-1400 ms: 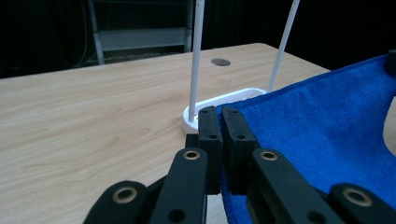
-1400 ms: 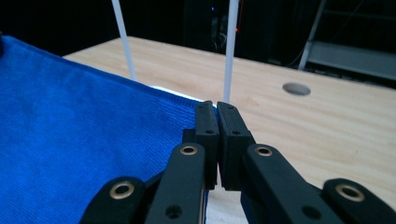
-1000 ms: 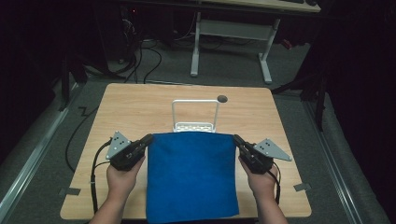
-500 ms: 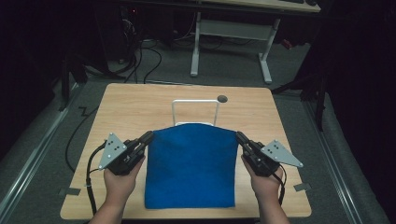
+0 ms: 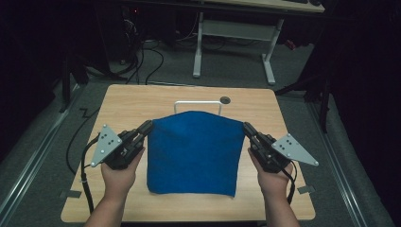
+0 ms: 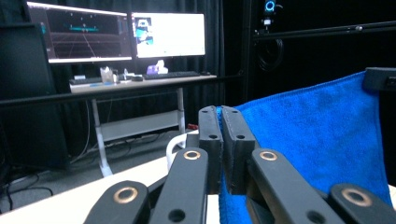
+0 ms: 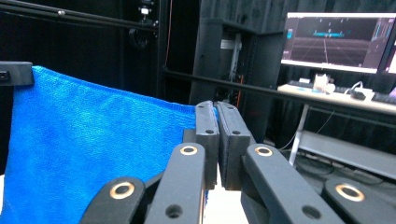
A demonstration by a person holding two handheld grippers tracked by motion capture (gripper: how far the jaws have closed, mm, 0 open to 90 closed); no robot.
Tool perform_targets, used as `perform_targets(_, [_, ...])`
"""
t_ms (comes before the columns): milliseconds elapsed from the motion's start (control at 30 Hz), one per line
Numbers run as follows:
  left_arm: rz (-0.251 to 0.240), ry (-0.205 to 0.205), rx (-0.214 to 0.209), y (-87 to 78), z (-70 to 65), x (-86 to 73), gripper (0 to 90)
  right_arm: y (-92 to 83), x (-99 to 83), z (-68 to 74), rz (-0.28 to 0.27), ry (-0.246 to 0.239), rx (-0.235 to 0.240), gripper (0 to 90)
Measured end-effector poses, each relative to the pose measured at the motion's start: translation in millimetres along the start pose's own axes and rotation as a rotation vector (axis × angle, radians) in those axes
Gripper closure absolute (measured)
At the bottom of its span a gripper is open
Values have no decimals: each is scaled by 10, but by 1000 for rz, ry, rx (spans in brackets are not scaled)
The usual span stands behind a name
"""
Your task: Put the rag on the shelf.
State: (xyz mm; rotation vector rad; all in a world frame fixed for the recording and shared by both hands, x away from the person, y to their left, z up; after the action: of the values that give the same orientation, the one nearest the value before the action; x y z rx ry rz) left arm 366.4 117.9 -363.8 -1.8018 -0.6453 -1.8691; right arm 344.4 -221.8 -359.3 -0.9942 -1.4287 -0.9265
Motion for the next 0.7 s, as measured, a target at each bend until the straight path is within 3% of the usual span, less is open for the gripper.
perform_targets(333, [-29, 18, 8, 57, 127, 294, 880, 94, 372, -57, -44, -23, -8, 887])
perform_targets(567, [-30, -14, -7, 169, 211, 354, 881, 179, 404, -111, -30, -7, -9, 887])
perform_targets(700, [1, 5, 3, 286, 277, 404, 881, 247, 402, -186, -11, -3, -27, 887])
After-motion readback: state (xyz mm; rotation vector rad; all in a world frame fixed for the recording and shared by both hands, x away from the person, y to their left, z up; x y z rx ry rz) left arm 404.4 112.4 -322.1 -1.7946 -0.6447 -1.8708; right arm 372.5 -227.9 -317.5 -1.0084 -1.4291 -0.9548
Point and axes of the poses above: each handheld gripper's, and its own axes: y roughly forward along the jaws, x roughly out of its top, z roughly to its left, the point moved 5 cm from there along y, roughly forward along the jaws, and after that the axes turned 10 degrees about -x, right-handed, at the moved point
